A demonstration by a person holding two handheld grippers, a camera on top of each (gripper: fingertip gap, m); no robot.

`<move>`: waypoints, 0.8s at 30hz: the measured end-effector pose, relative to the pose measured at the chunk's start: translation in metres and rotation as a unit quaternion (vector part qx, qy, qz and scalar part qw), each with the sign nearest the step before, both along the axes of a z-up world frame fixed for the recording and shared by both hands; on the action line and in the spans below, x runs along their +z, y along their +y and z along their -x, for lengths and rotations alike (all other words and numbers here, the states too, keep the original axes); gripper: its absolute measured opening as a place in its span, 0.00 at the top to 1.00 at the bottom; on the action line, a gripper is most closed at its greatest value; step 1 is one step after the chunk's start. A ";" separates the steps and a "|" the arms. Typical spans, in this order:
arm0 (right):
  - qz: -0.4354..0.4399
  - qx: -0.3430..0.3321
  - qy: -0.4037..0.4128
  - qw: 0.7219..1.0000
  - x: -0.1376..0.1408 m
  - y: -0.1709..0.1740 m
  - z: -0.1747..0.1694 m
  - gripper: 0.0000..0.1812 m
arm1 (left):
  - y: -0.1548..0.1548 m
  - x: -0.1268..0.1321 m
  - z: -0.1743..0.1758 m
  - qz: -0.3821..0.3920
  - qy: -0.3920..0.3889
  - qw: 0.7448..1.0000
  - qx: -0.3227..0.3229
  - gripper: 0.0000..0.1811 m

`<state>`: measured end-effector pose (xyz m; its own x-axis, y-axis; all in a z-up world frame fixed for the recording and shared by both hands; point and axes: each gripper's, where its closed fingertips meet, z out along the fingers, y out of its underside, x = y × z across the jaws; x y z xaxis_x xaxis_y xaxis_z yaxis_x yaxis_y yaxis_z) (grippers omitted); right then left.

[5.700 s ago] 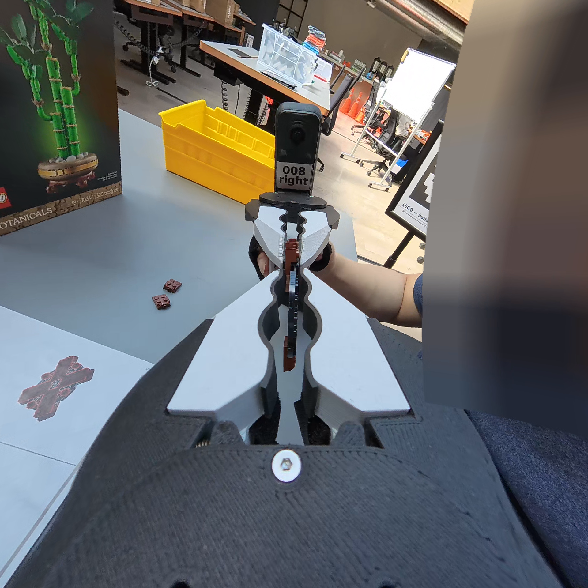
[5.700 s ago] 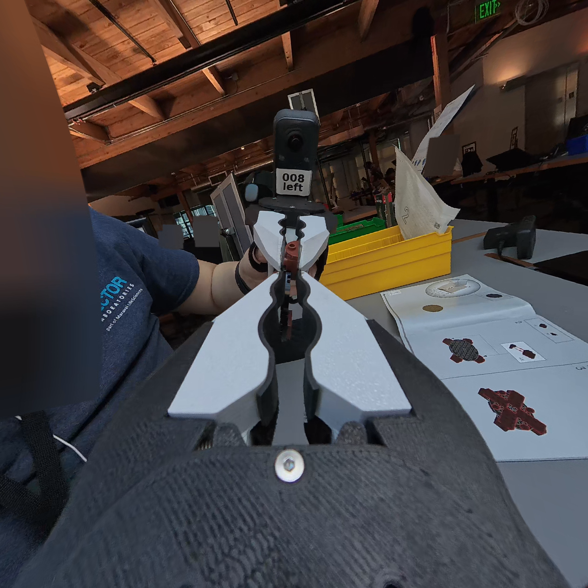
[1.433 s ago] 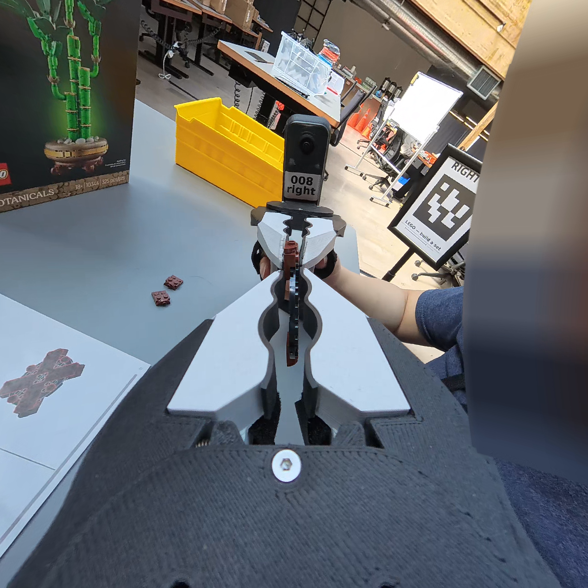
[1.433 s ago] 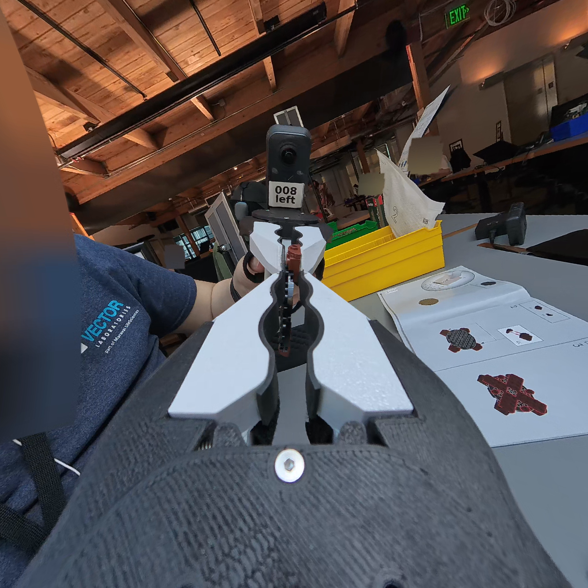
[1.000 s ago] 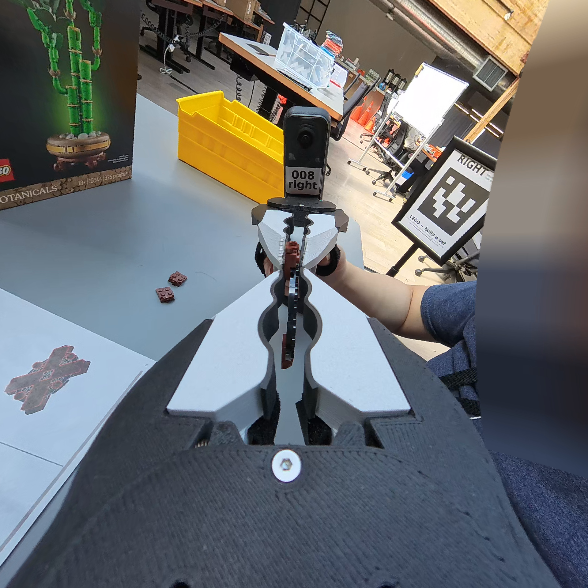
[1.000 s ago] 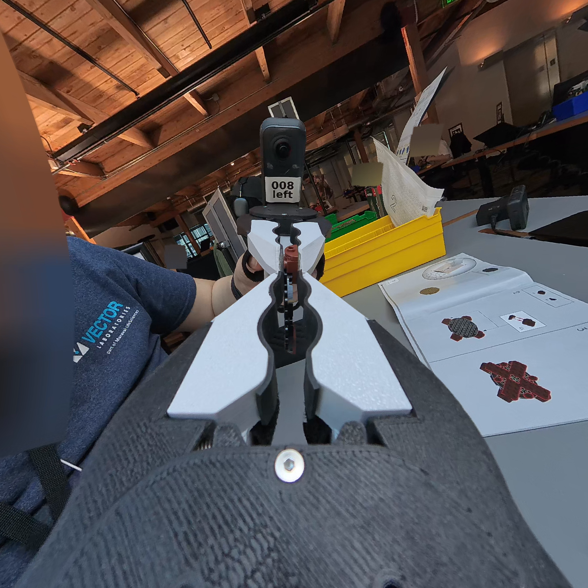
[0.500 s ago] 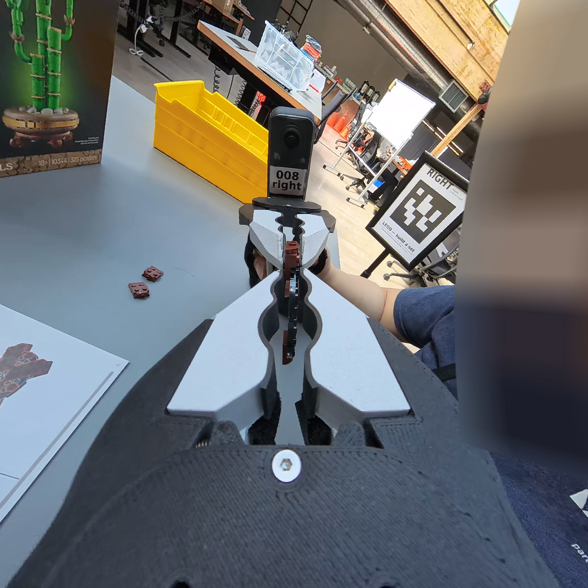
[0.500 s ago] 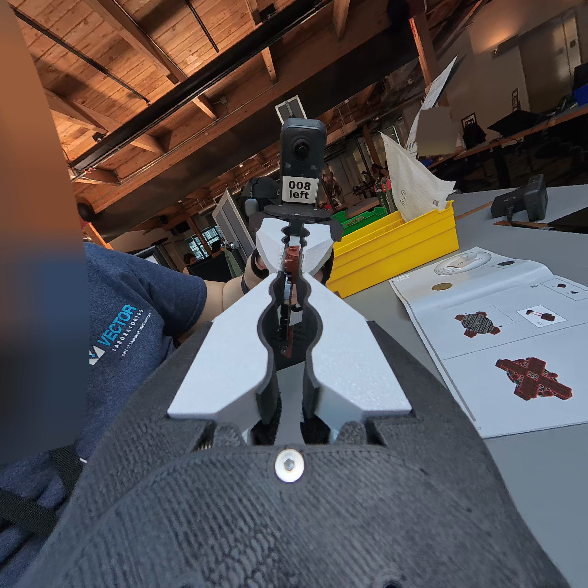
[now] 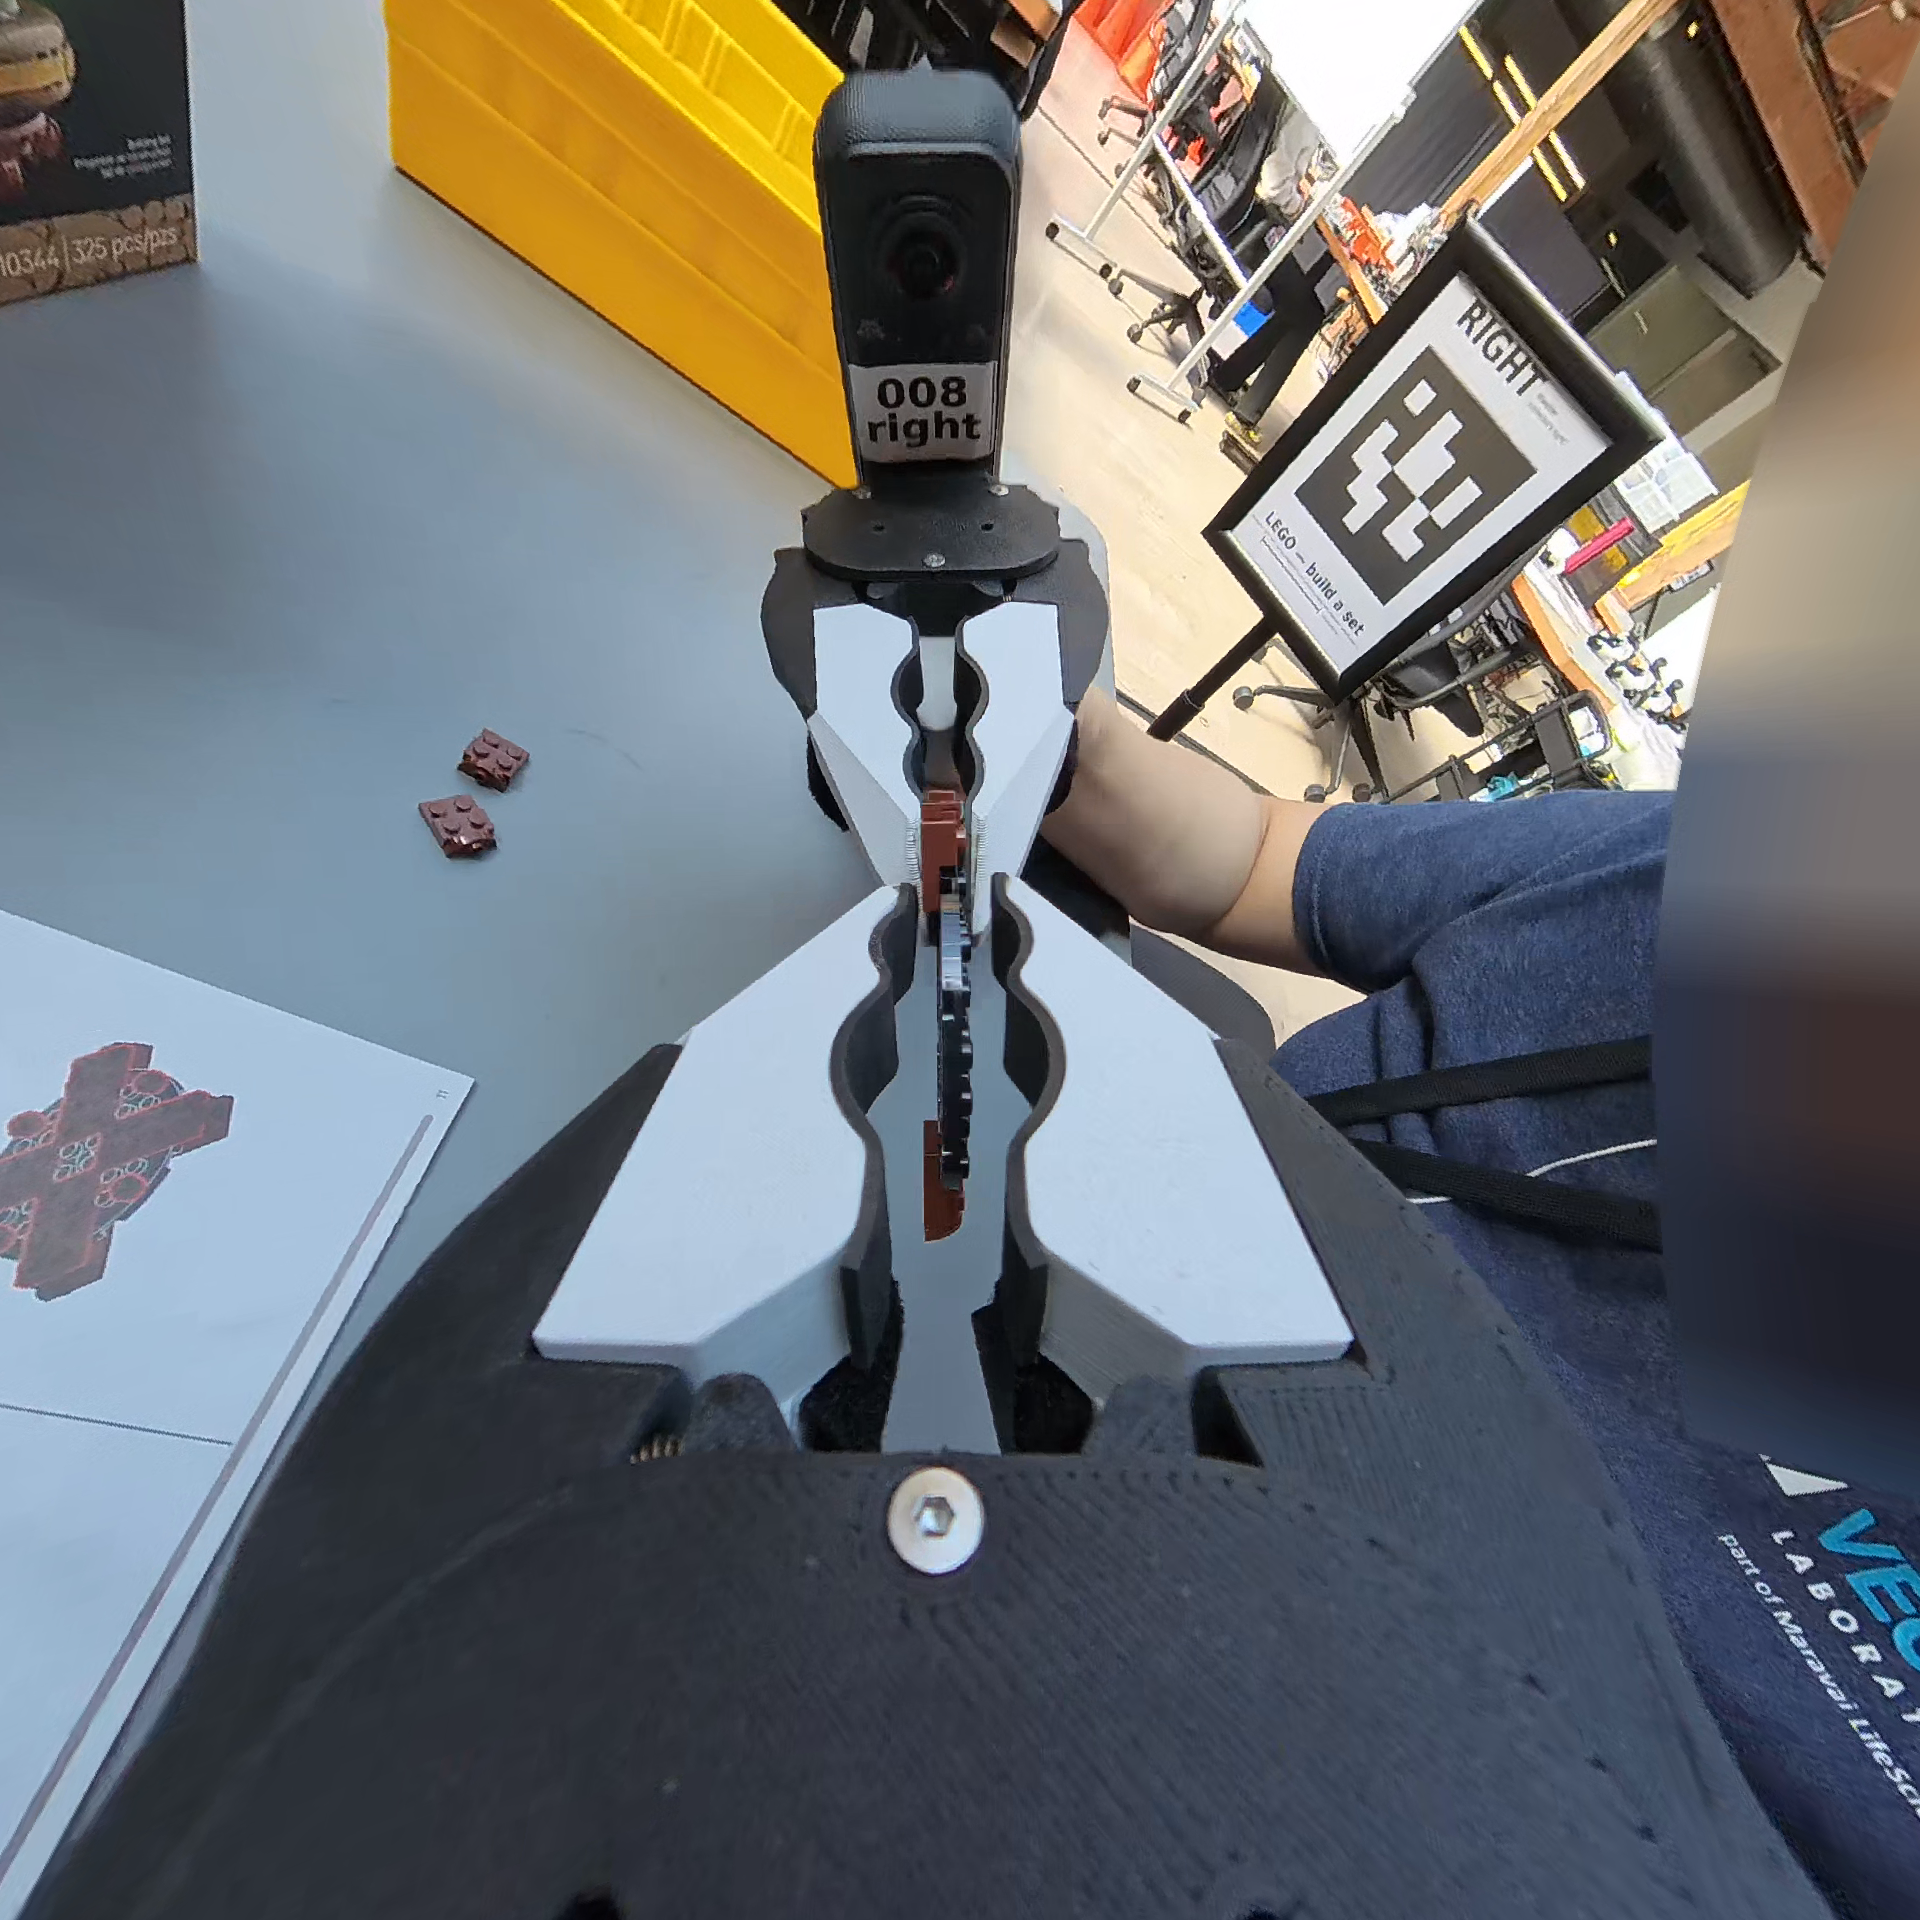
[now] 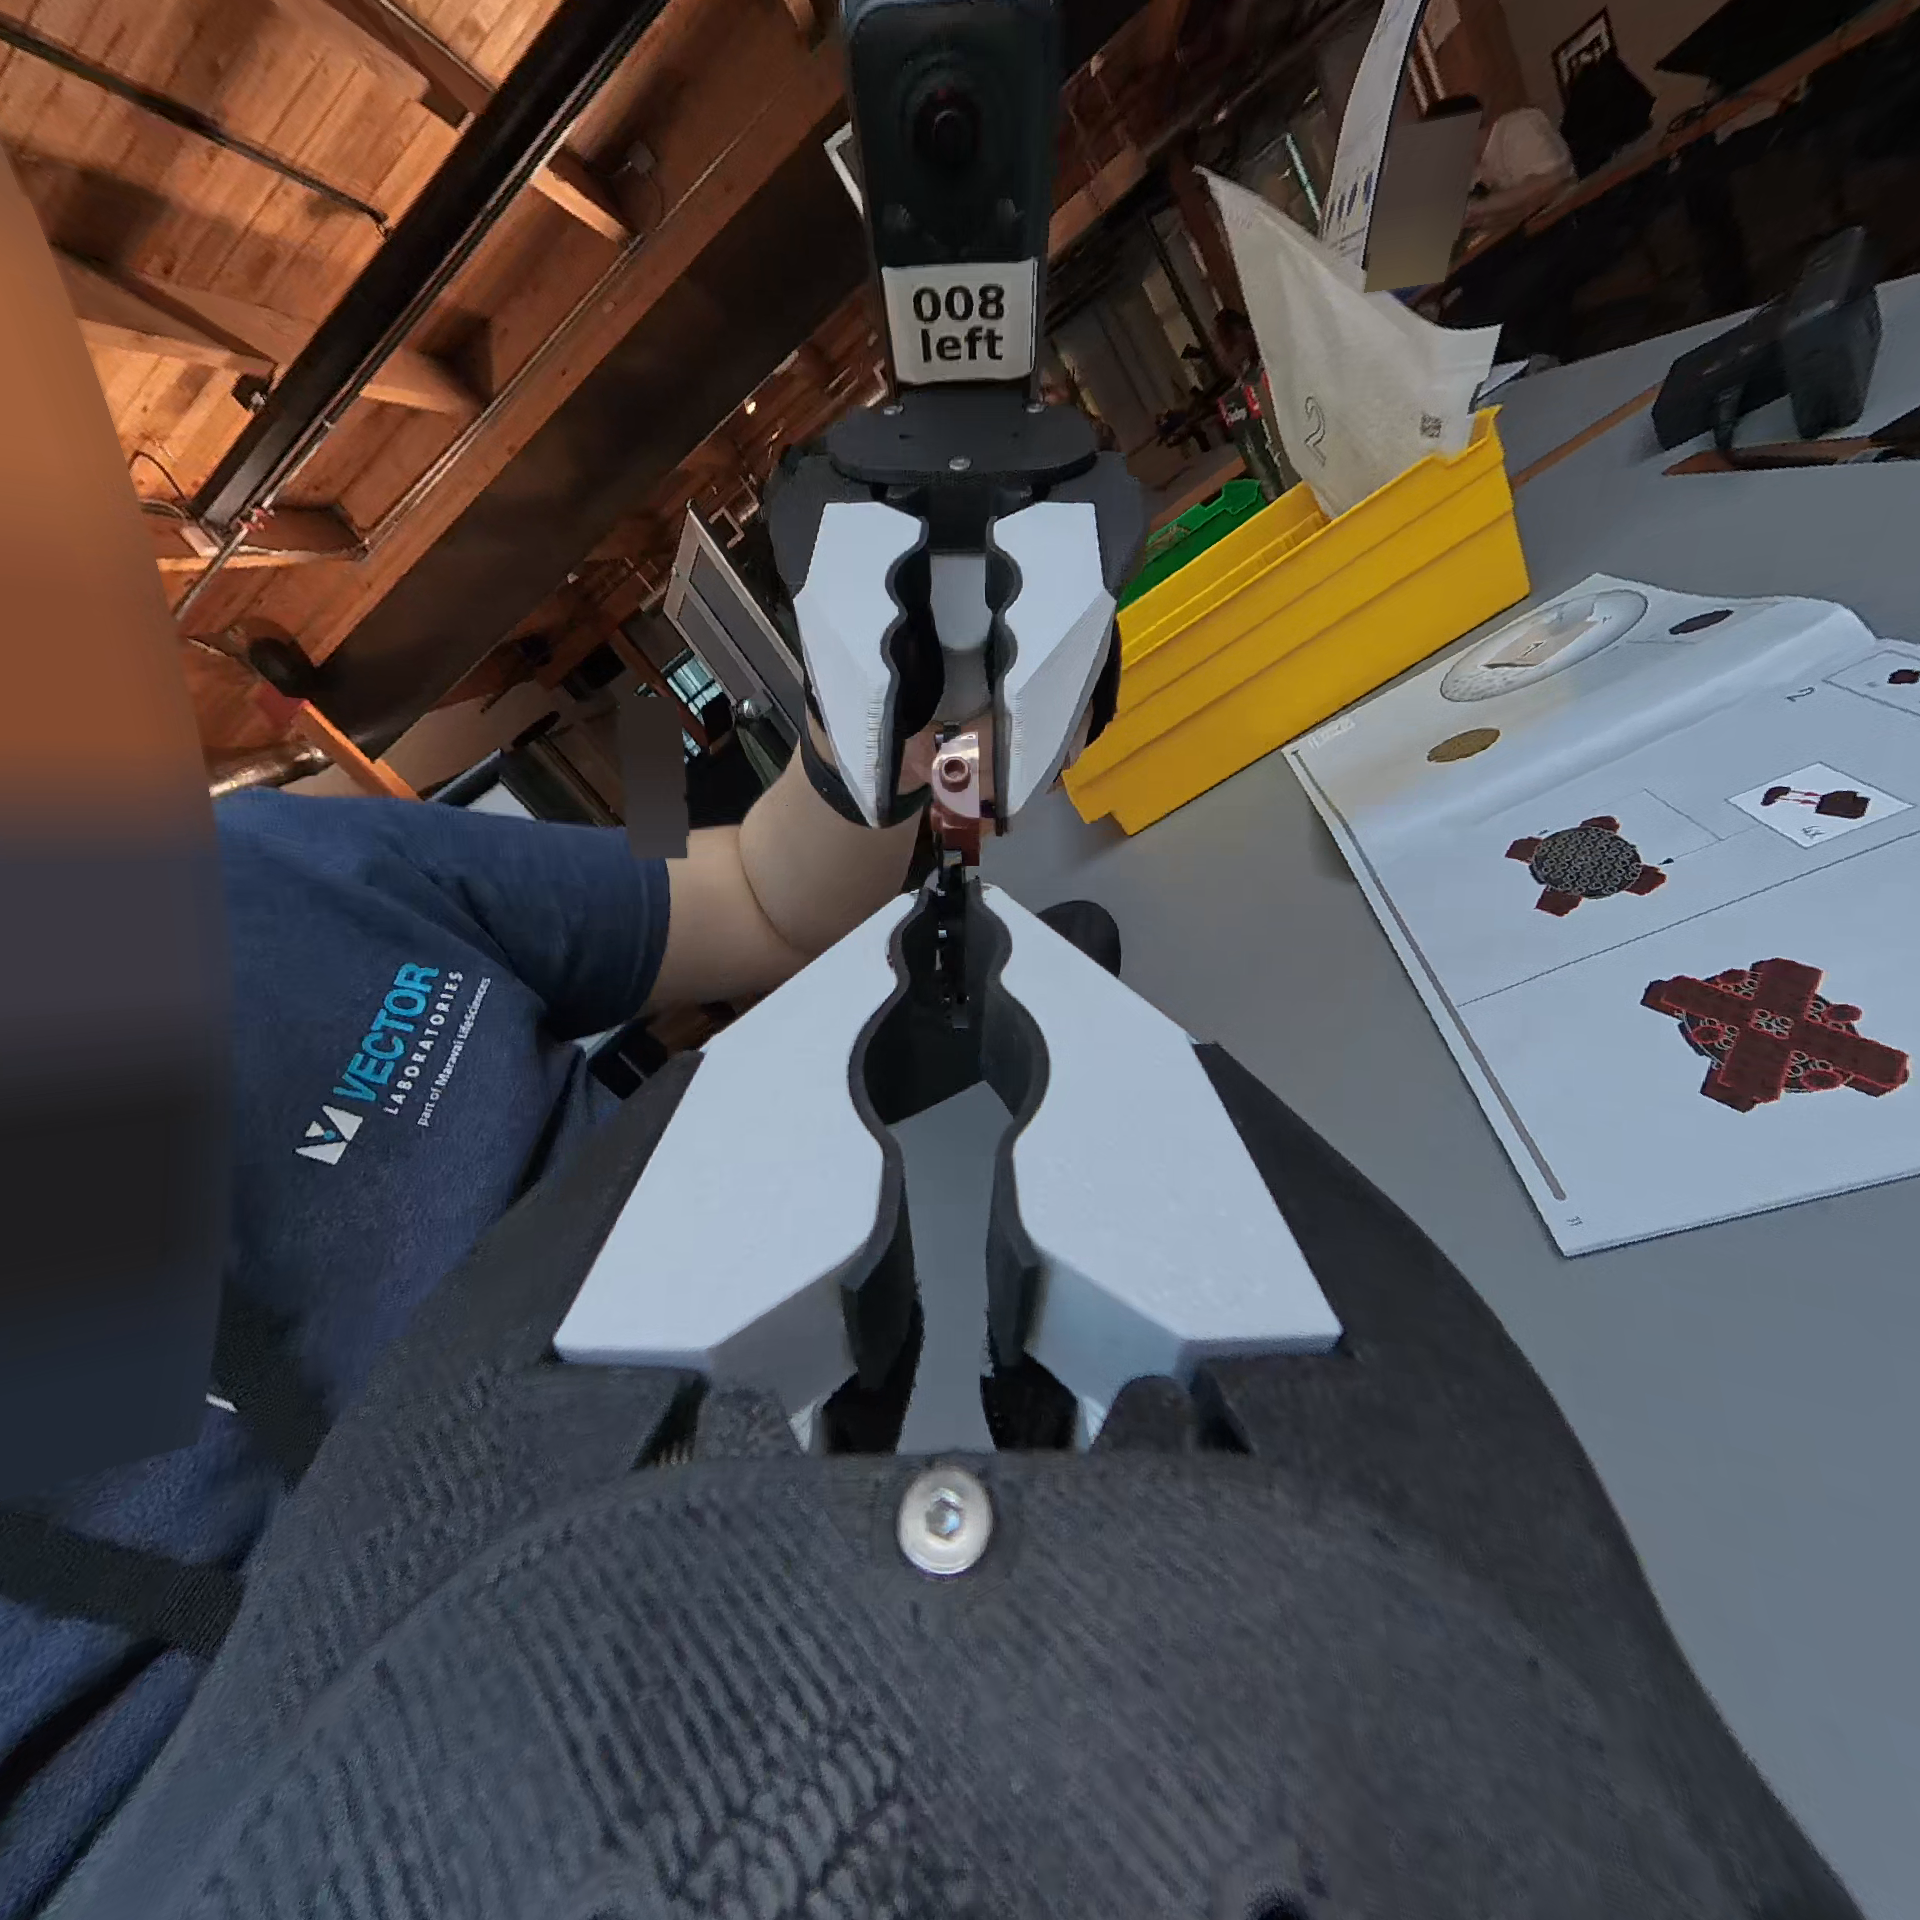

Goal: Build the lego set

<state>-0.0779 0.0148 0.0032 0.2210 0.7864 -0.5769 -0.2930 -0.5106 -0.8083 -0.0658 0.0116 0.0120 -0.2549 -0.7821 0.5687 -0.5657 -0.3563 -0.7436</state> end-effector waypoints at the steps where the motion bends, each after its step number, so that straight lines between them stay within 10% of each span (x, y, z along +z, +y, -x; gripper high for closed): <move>1: 0.007 -0.013 0.023 1.000 0.004 0.004 -0.005 0.98 | 0.007 0.006 -0.001 0.002 -0.015 1.000 0.014 0.87; 10: 0.068 -0.120 0.206 0.969 0.010 0.035 -0.048 0.98 | 0.059 0.022 0.012 0.042 -0.143 0.984 0.095 0.82; 17: 0.039 -0.203 0.221 0.953 0.007 0.042 -0.061 0.99 | 0.059 -0.003 0.016 -0.227 -0.199 0.946 0.116 0.76; 24: 0.038 -0.193 0.265 0.944 0.001 0.040 -0.049 0.98 | 0.045 -0.008 0.007 -0.131 -0.212 0.964 0.091 0.83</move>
<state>-0.0287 0.0551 0.0042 0.1473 0.6580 -0.7384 -0.8218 -0.3340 -0.4616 -0.0724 0.0571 0.0040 -0.2661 -0.9386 0.2195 -0.1366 -0.1887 -0.9725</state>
